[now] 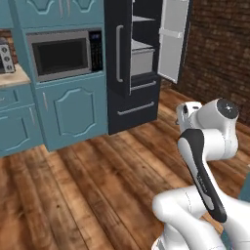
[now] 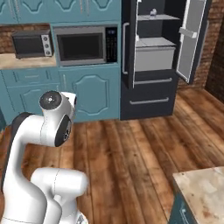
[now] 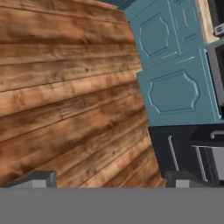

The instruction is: Take a sugar cube from the saucer and place it inside the coffee. Then, grab milk from the fridge and place it next to the coffee on the counter to sweeten the coffee.

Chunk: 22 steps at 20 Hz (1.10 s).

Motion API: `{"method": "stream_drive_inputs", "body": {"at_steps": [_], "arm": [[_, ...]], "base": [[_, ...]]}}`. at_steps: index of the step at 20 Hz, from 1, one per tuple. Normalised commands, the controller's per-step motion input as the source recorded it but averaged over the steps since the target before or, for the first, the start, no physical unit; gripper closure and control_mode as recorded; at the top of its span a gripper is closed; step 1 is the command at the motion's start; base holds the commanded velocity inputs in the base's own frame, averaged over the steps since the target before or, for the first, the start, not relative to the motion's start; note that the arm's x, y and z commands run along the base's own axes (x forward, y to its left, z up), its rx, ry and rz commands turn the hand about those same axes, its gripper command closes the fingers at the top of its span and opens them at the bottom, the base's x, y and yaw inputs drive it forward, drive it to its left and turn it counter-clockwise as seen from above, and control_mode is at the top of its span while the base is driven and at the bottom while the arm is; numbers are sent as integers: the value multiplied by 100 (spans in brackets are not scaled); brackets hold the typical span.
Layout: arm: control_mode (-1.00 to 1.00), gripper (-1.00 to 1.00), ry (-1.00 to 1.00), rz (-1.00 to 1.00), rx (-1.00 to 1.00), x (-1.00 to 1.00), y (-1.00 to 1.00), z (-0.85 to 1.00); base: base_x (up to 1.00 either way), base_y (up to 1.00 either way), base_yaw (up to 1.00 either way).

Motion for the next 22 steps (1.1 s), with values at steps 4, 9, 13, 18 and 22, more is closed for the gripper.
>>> {"method": "stream_drive_inputs", "body": {"at_steps": [4,9,13,18,22], "arm": [[100,-100,0,0,0,0,0,0],[100,-100,0,0,0,0,0,0],[100,-100,0,0,0,0,0,0],[100,-100,0,0,0,0,0,0],[100,-100,0,0,0,0,0,0]], "base": [[100,-18,-7],[100,-17,-6],[100,-27,-7],[100,-32,-6],[100,-34,-6]]}}
